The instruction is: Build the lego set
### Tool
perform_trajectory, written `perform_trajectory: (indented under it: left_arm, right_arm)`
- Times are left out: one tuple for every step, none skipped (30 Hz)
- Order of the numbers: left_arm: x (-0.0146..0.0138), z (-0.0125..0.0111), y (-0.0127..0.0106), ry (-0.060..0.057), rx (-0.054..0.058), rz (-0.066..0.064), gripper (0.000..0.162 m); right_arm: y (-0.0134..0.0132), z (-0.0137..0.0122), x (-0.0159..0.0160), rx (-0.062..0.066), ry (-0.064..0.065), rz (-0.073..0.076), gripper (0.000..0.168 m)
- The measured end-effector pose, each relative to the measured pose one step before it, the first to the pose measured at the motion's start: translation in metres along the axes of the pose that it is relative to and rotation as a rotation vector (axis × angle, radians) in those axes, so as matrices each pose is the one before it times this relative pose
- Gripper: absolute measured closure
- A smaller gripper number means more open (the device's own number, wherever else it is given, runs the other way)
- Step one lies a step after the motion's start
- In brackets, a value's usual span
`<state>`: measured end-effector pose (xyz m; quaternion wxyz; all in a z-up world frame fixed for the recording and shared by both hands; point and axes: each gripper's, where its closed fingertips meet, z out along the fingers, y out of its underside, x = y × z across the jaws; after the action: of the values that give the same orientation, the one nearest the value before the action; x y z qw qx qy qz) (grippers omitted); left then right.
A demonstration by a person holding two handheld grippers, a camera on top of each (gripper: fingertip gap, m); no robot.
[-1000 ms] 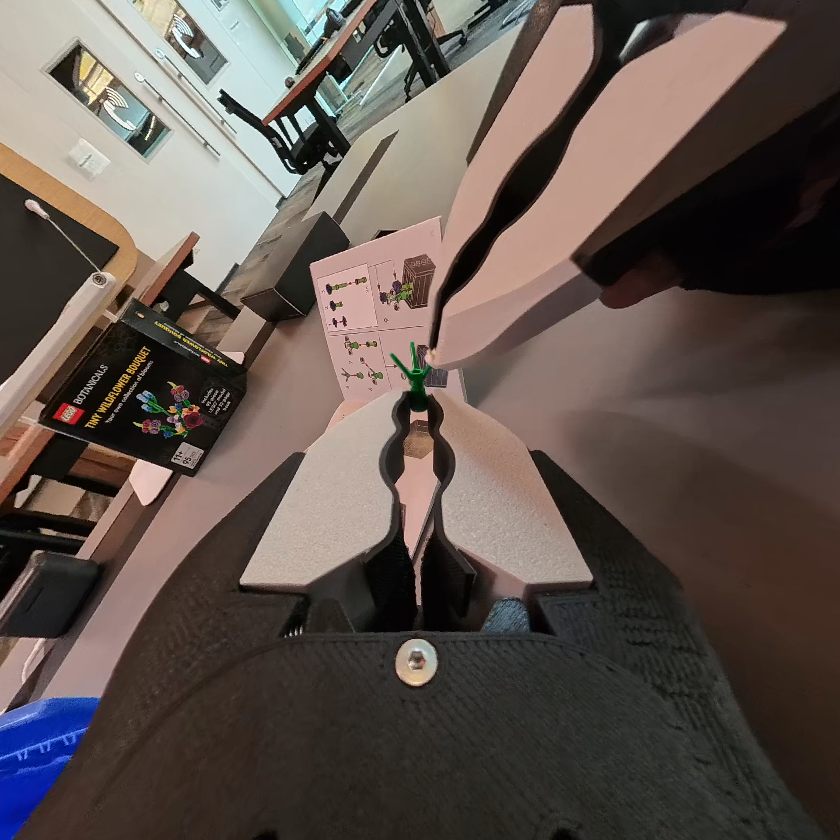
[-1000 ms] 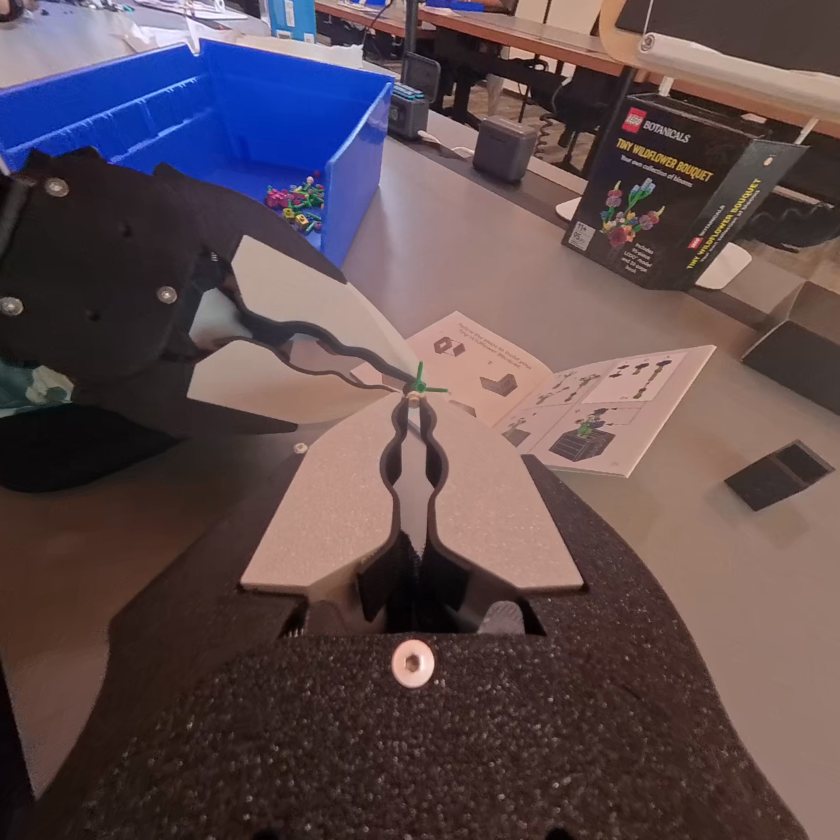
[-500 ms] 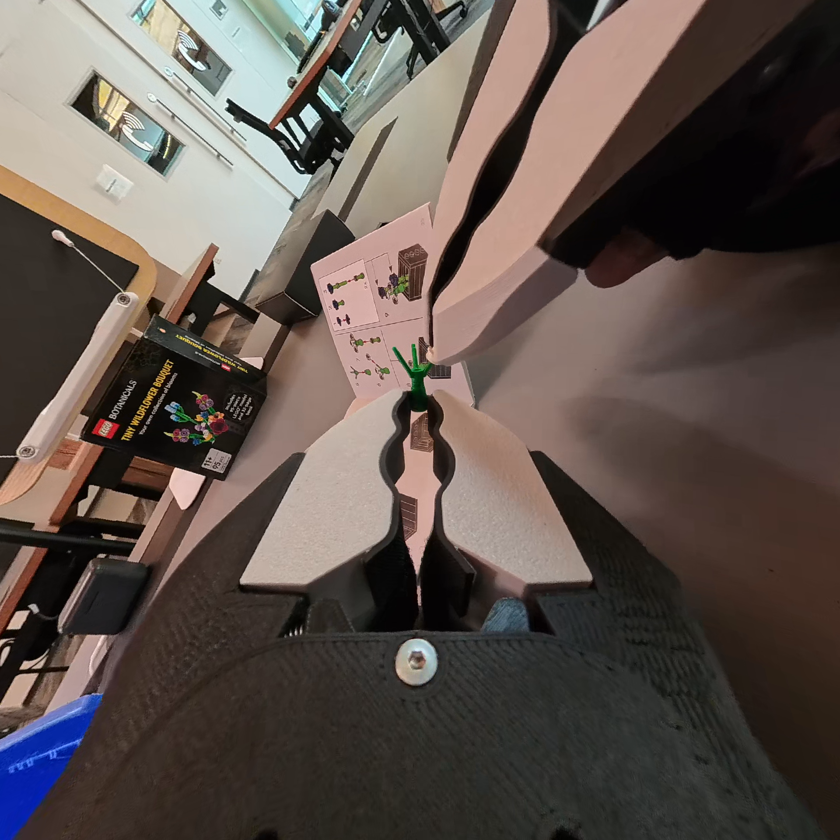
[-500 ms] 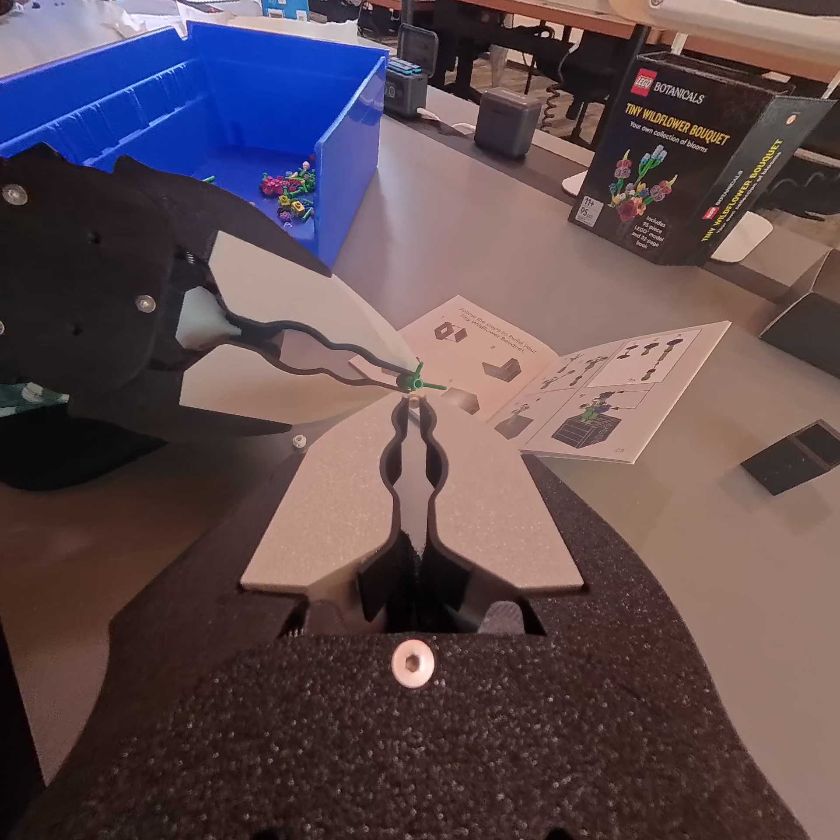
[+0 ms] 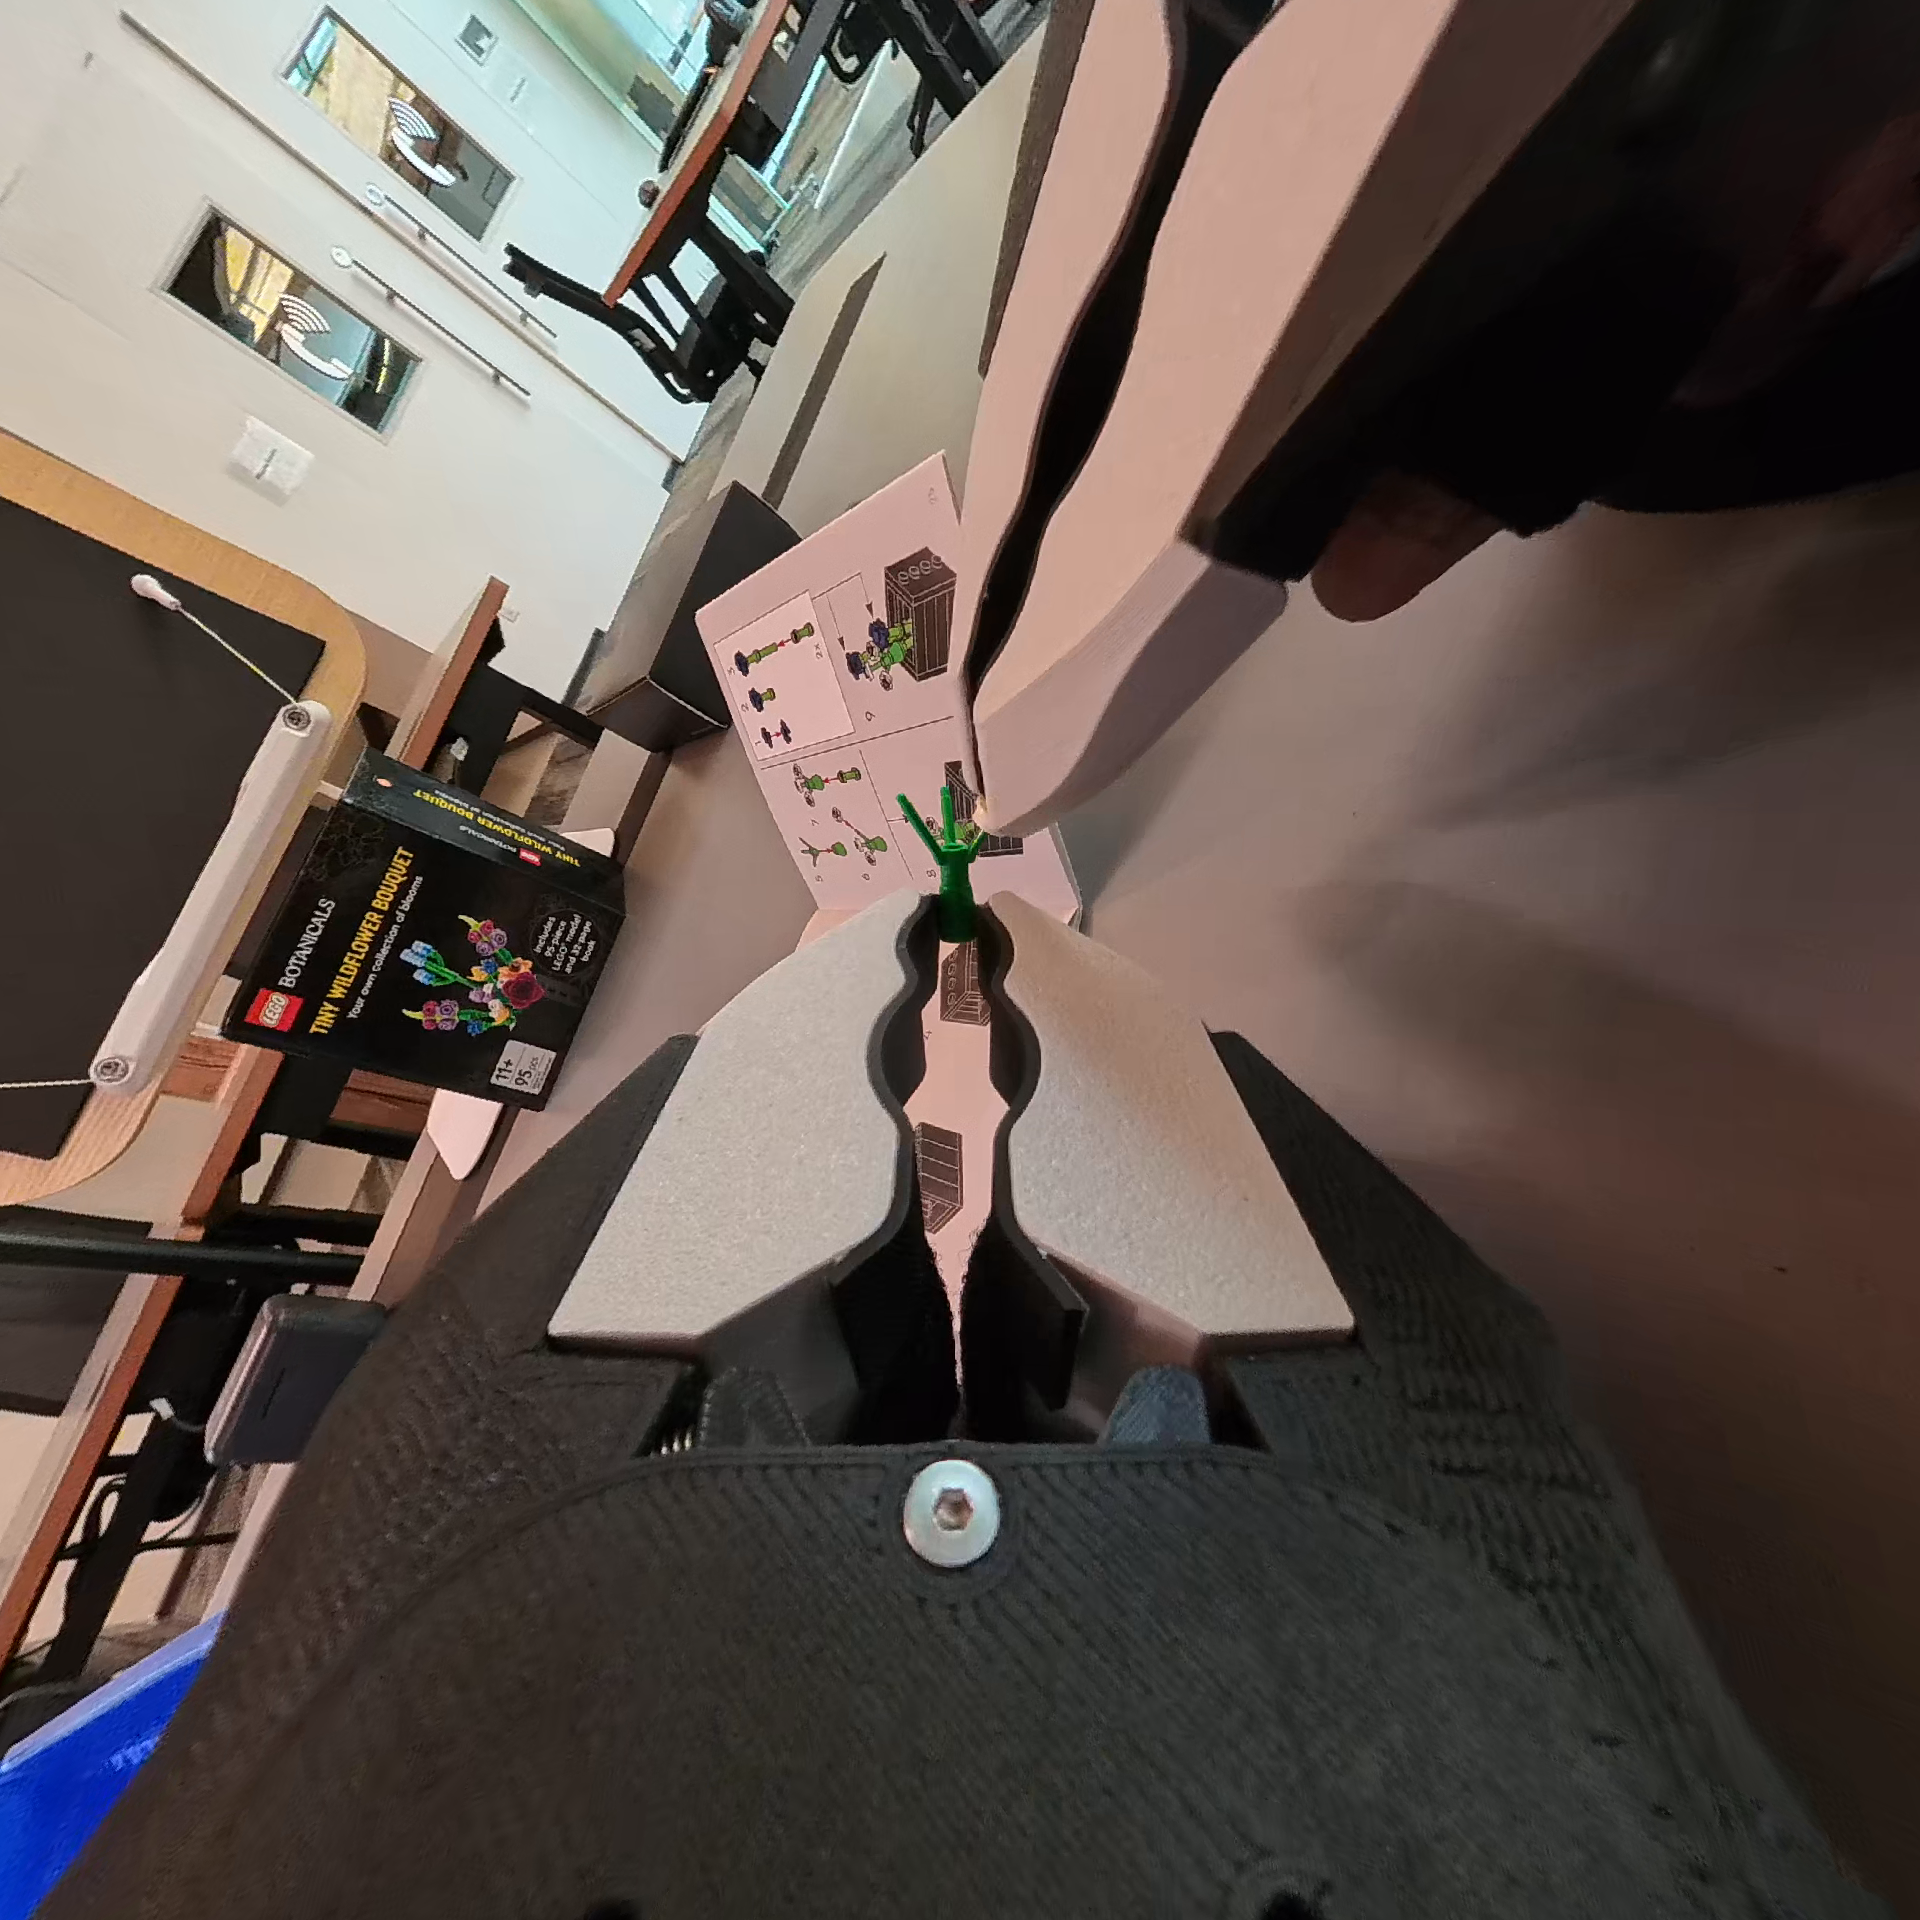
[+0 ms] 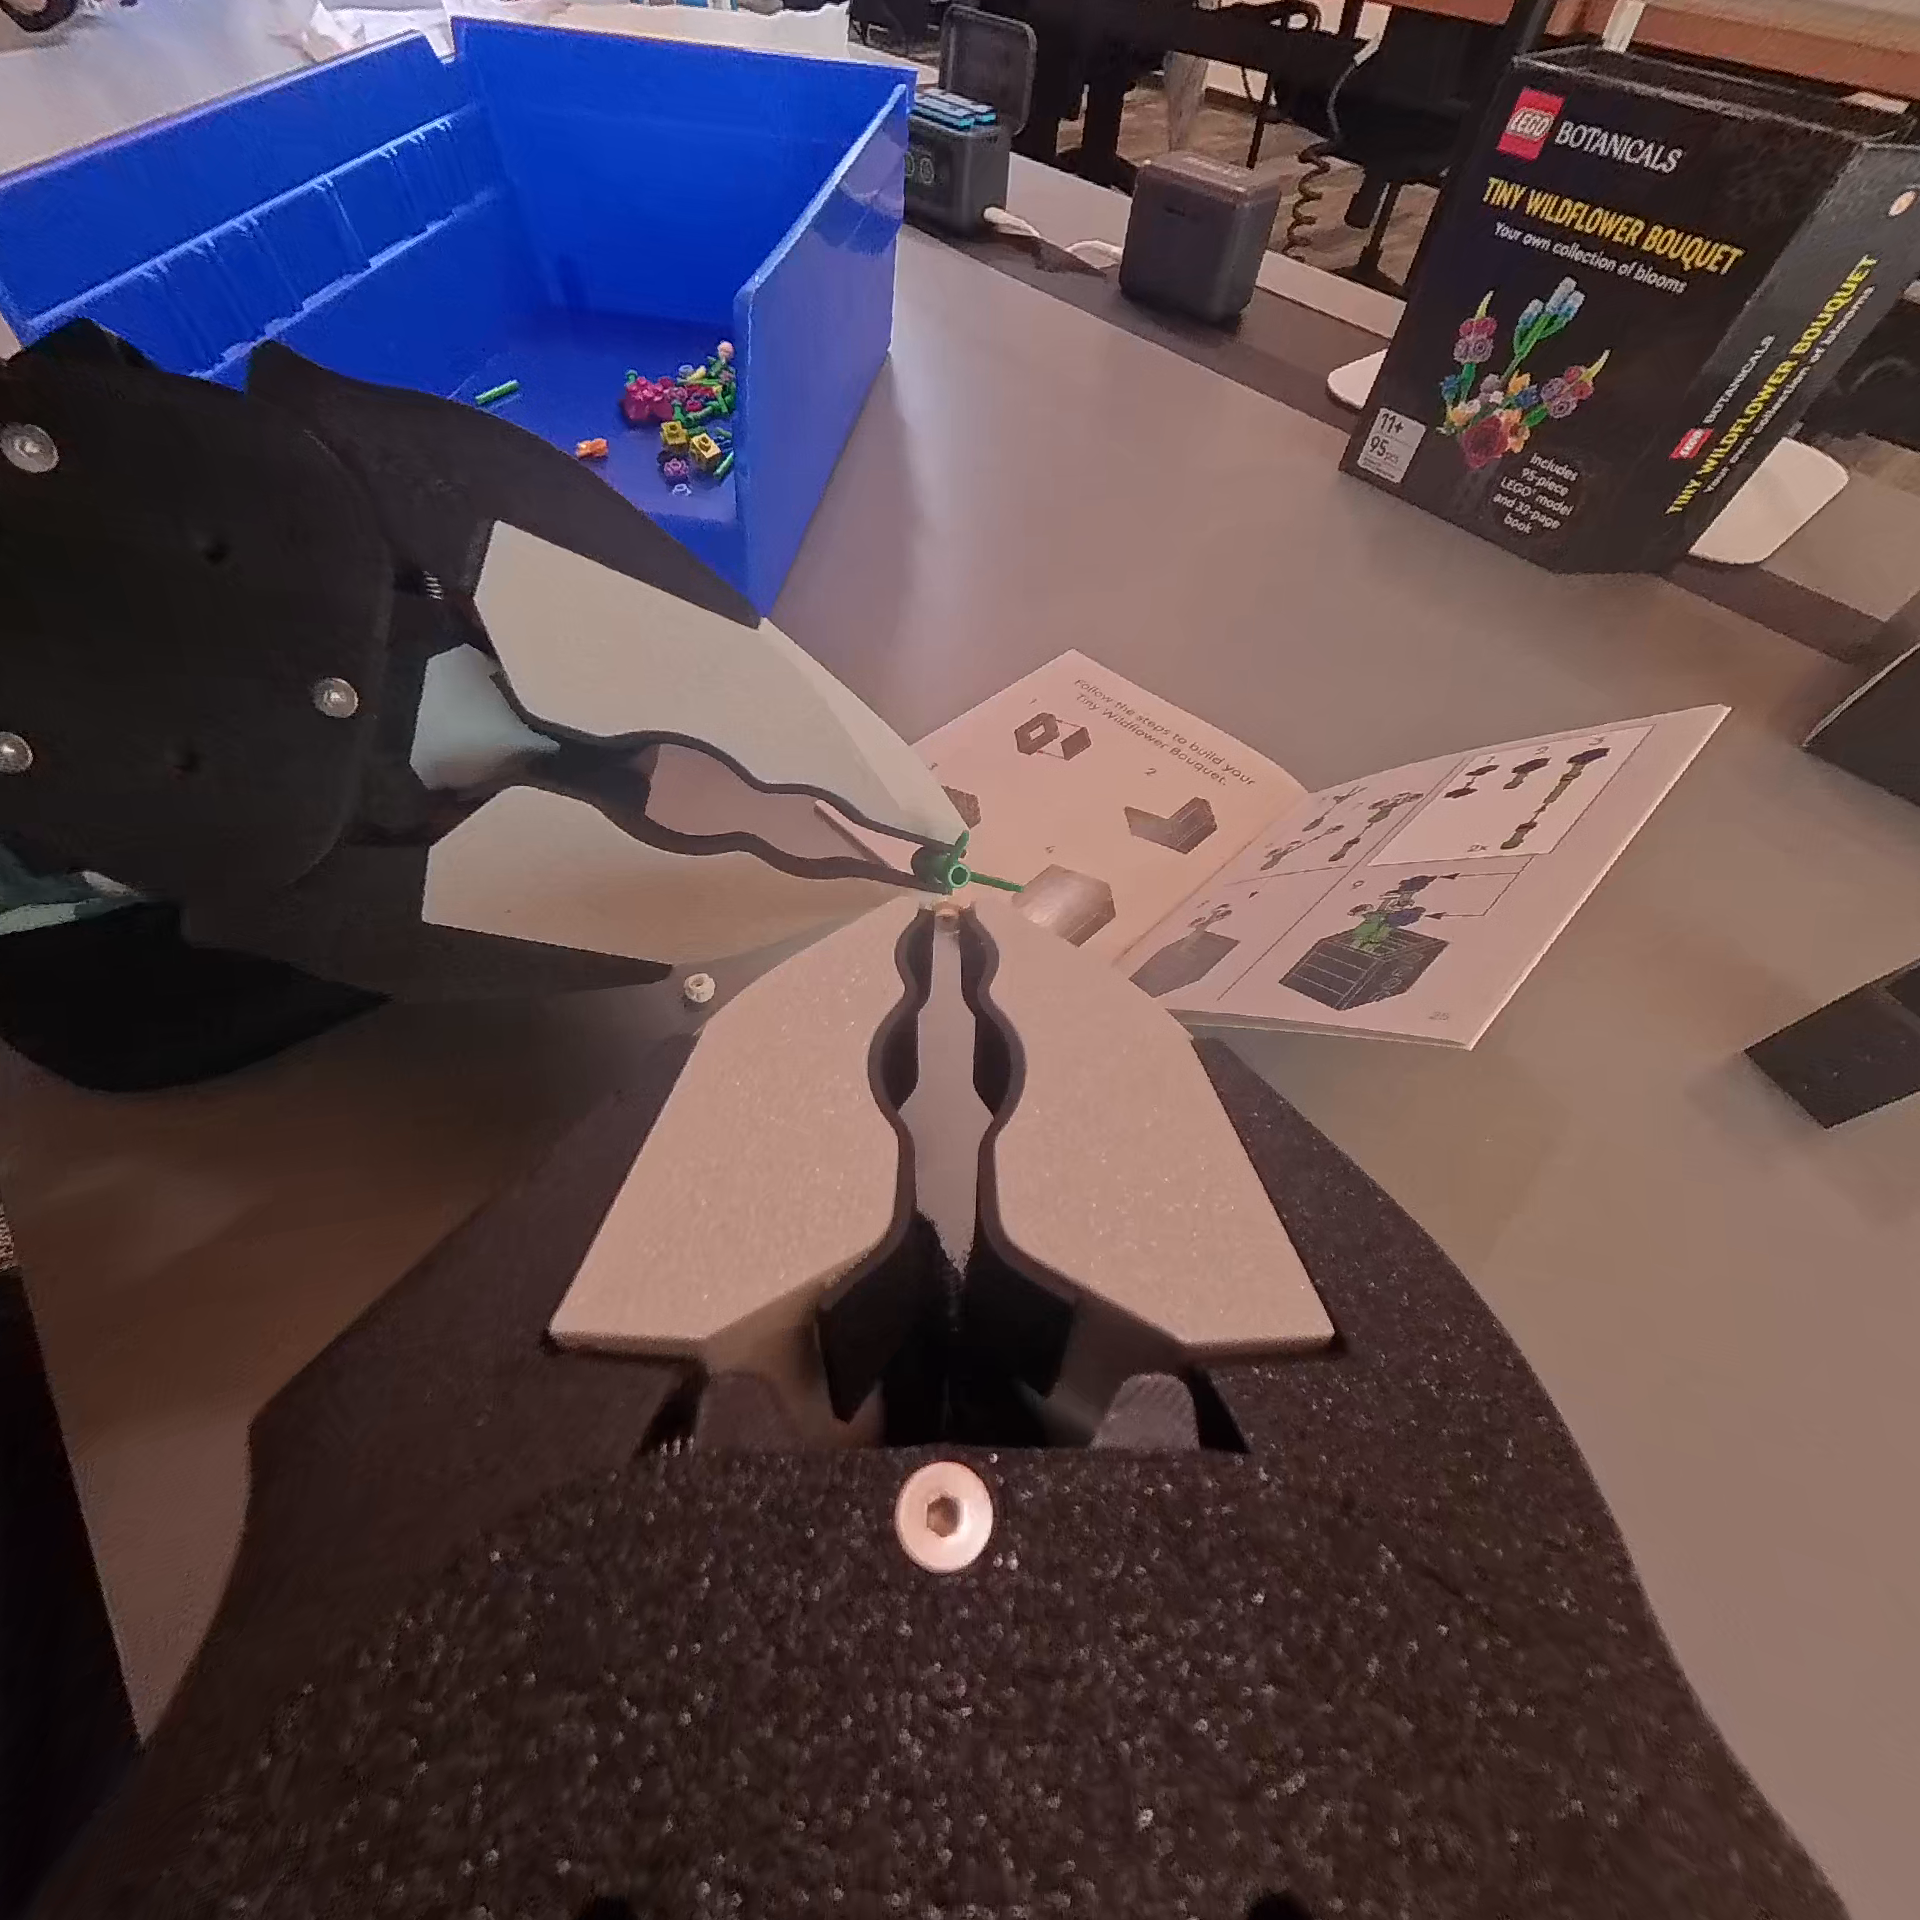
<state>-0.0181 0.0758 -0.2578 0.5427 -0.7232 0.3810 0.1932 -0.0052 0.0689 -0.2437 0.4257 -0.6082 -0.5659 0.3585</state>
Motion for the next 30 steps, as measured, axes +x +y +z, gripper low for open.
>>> perform_trajectory:
  left_arm:
    - [0.00024, 0.00009, 0.00017, 0.0002, -0.0022, 0.0031, 0.155]
    - [0.00025, 0.00008, 0.00004, 0.0019, -0.001, -0.0019, 0.155]
    - [0.00019, -0.00009, -0.00001, 0.0027, 0.001, -0.0043, 0.155]
    - [0.00004, -0.00006, -0.00019, 0.001, 0.0017, -0.002, 0.155]
    - [-0.00008, 0.00002, -0.00008, -0.0003, 0.0, 0.0014, 0.155]
    - [0.00022, 0.00012, 0.00023, 0.0, -0.0023, 0.004, 0.155]
    - [0.00028, 0.00021, 0.0003, 0.0002, -0.003, 0.0048, 0.155]
    - [0.00014, 0.00002, 0.00024, -0.0001, -0.0015, 0.0025, 0.155]
    - [-0.00016, 0.0, -0.00007, -0.0004, 0.0006, -0.0003, 0.155]
    - [0.0, -0.00008, -0.0002, 0.0004, 0.0013, -0.0017, 0.155]
    - [0.00015, 0.00007, -0.00004, 0.0021, 0.0003, -0.0007, 0.155]
    - [0.00029, 0.00014, 0.00012, 0.0024, -0.0012, 0.0012, 0.155]
    - [0.0003, 0.0002, 0.00017, 0.0012, -0.0018, 0.0025, 0.155]
    - [0.00015, -0.00007, 0.00007, 0.0, -0.0012, 0.0031, 0.155]
    - [0.00013, 0.00001, 0.00006, 0.0008, -0.0006, 0.0015, 0.155]
    - [0.00018, 0.00004, 0.00001, 0.0017, -0.0001, -0.0017, 0.155]
    - [-0.00003, -0.00006, -0.00004, 0.0006, 0.0006, -0.0022, 0.155]
    - [-0.00023, -0.00001, -0.00006, -0.0009, 0.0006, -0.0003, 0.155]
    - [-0.00026, -0.00001, -0.00017, -0.0016, 0.0002, 0.0006, 0.155]
    - [-0.00021, -0.00002, -0.00009, -0.001, 0.0002, 0.0002, 0.155]
    - [0.00001, 0.00005, -0.00002, 0.0008, 0.0001, -0.0011, 0.155]
    - [0.0001, 0.00004, 0.0, 0.0015, 0.0, -0.001, 0.155]
    - [0.00011, -0.00002, 0.00003, 0.0011, -0.0003, 0.0004, 0.155]
    - [0.00011, -0.00007, 0.00005, 0.0004, -0.0004, 0.0016, 0.155]
    - [0.00001, 0.00001, 0.00011, 0.0003, -0.0003, 0.0014, 0.155]
    - [0.0001, -0.00006, -0.00011, 0.0004, 0.0003, 0.0006, 0.155]
    - [-0.00015, -0.0001, -0.00012, 0.0004, 0.0012, -0.0003, 0.155]
    - [-0.00007, -0.00019, -0.00029, 0.0004, 0.0015, -0.001, 0.155]
    - [0.00001, -0.00009, -0.00013, 0.0003, 0.0006, -0.0001, 0.155]
    - [-0.0001, -0.00005, 0.00002, -0.0007, -0.0002, 0.0025, 0.155]
  right_arm:
    - [0.00012, 0.0001, 0.00006, -0.0005, 0.0005, -0.0001, 0.163]
    - [0.00012, 0.00001, -0.00005, -0.0002, 0.0002, -0.0003, 0.163]
    - [-0.00006, -0.00011, -0.00002, 0.001, -0.0002, 0.0002, 0.163]
    - [-0.00004, -0.00004, 0.00001, 0.0006, -0.0004, 0.0007, 0.163]
    - [0.00011, 0.00011, 0.00012, -0.0004, 0.0006, 0.0005, 0.163]
    - [0.00047, 0.00022, 0.00008, -0.0024, 0.0008, -0.0002, 0.163]
    - [0.00042, 0.00031, -0.00001, -0.0023, 0.0005, -0.0011, 0.163]
    - [0.00013, 0.00012, -0.00008, -0.0009, 0.0007, -0.0021, 0.163]
    - [-0.00005, -0.00007, -0.0001, 0.0007, 0.0, -0.0012, 0.163]
    - [-0.0002, -0.00012, -0.0001, 0.0014, -0.0006, 0.0006, 0.163]
    - [0.00008, 0.00008, -0.00006, 0.0001, -0.0018, 0.0017, 0.163]
    - [0.00033, 0.00017, 0.00002, -0.0017, -0.0013, 0.0011, 0.163]
    - [0.0002, 0.00011, -0.00019, -0.0014, -0.0008, -0.0005, 0.163]
    - [0.00017, 0.00019, -0.00014, -0.0015, -0.0002, -0.0016, 0.163]
    - [0.00017, 0.00017, -0.00011, -0.0015, 0.0007, -0.0019, 0.163]
    - [0.00015, 0.00014, 0.00012, -0.001, 0.0011, -0.0013, 0.163]
    - [0.00011, 0.00011, 0.00008, -0.0004, 0.0003, 0.0005, 0.163]
    - [0.00005, 0.00002, 0.00014, -0.0004, -0.0009, 0.0019, 0.163]
    - [-0.00002, 0.00004, 0.00008, 0.0001, -0.0007, 0.0018, 0.163]
    - [0.00001, -0.00004, 0.0002, 0.0002, -0.0001, 0.0013, 0.163]
    - [0.0001, -0.00003, 0.00006, 0.0003, 0.0004, 0.0, 0.163]
    - [0.00006, 0.00003, -0.00002, -0.0007, 0.0004, -0.0006, 0.163]
    - [0.00012, 0.00015, -0.00002, -0.0008, 0.0004, -0.0007, 0.163]
    - [0.00017, -0.00001, 0.00006, -0.0006, 0.0003, -0.0004, 0.163]
    - [0.00013, 0.0001, 0.0001, -0.0006, 0.0005, 0.0007, 0.163]
    - [0.00004, -0.00006, 0.00026, 0.0, 0.0004, 0.0015, 0.163]
    - [-0.00013, -0.00005, 0.0002, 0.0006, 0.0002, 0.0019, 0.163]
    - [0.00002, -0.00005, 0.00025, 0.0001, 0.0004, 0.0014, 0.163]
    - [0.00016, 0.00003, 0.0002, -0.0005, 0.0004, 0.0007, 0.163]
    - [0.00002, 0.00006, 0.00008, -0.0005, 0.0005, -0.0003, 0.163]
